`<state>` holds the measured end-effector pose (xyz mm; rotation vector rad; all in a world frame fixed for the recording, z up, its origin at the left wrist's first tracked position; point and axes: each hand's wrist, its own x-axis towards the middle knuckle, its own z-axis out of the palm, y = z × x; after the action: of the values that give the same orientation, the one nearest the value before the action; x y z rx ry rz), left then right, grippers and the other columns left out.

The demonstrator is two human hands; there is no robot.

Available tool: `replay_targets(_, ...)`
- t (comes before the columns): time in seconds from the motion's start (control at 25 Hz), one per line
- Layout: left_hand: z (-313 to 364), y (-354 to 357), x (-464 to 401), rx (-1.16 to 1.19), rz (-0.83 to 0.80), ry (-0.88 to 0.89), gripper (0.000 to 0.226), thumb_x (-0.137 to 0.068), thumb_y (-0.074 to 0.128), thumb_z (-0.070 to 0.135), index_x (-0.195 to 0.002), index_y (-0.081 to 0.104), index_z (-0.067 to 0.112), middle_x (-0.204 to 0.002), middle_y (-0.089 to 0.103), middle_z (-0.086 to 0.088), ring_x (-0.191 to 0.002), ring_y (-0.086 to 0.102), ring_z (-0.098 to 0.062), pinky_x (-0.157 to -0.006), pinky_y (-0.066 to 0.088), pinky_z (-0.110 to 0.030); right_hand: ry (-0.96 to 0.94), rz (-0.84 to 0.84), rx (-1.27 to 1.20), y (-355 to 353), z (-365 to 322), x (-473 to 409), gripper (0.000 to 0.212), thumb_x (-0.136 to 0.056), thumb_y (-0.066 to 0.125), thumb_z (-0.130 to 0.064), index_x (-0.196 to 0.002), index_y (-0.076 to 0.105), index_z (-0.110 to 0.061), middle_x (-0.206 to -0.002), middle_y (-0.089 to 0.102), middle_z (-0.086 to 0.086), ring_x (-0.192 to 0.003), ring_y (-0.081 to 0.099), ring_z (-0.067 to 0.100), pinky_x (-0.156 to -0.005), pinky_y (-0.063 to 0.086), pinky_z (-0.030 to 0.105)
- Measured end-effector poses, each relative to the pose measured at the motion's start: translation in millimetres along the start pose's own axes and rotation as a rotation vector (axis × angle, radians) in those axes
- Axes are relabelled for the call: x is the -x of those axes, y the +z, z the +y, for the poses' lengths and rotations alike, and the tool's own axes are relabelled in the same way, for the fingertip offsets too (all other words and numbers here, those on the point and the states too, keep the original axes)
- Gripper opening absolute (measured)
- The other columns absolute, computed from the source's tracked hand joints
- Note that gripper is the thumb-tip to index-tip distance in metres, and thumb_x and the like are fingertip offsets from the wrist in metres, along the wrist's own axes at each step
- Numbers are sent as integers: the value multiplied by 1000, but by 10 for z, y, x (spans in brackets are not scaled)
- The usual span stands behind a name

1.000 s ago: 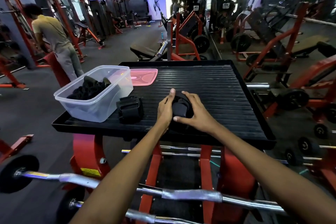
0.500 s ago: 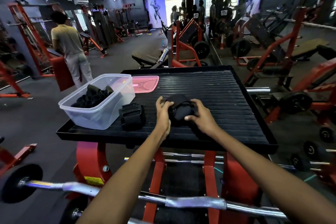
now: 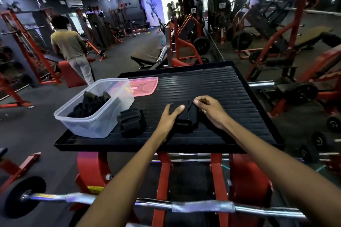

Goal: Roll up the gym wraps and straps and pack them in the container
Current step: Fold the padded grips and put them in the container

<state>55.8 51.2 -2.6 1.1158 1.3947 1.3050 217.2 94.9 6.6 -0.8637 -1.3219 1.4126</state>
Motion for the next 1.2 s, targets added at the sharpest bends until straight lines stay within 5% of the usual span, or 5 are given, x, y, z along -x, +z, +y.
replay_targets(0.16, 10, -61, -51, 68, 42, 20, 19, -94, 48, 33, -112, 52, 29, -121, 56, -5, -112, 53, -21, -99, 41, -40, 216, -239, -102, 36, 71, 25, 38, -94, 52, -14, -131, 45, -19, -111, 58, -5, -100, 55, 9, -83, 44, 21)
replay_targets(0.4, 2, -19, 12, 178, -59, 35, 12, -90, 53, 33, -100, 55, 26, -99, 61, 2, -89, 59, -11, -84, 47, -30, 295, -425, -207, 63, 82, 56, 52, -69, 69, -16, -117, 57, -1, -101, 69, 5, -93, 66, 16, -78, 53, 19)
replay_targets(0.76, 1, 89, 34, -155, 48, 168, 36, -87, 64, 28, -113, 39, 24, -91, 59, 8, -80, 59, -4, -77, 47, -18, 100, -106, 163, 177, 137, 74, 16, -89, 57, 0, -99, 58, -12, -81, 61, -6, -75, 56, 5, -65, 44, 13)
replay_targets(1.0, 4, 42, 76, -465, 180, 220, 52, -87, 52, 54, -128, 43, 22, -110, 65, -7, -102, 62, -23, -88, 48, -32, -59, -9, 243, 116, 64, 109, 38, -81, 70, -9, -117, 57, -6, -104, 63, 2, -100, 58, 15, -85, 46, 22)
replay_targets(1.2, -88, 85, 42, -509, -39, 257, 86, -61, 75, 56, -130, 39, 19, -129, 51, -3, -121, 50, -16, -103, 41, -31, -148, 91, 385, 29, 79, 84, 41, -81, 70, -10, -120, 57, -9, -108, 62, 1, -105, 59, 16, -90, 44, 22)
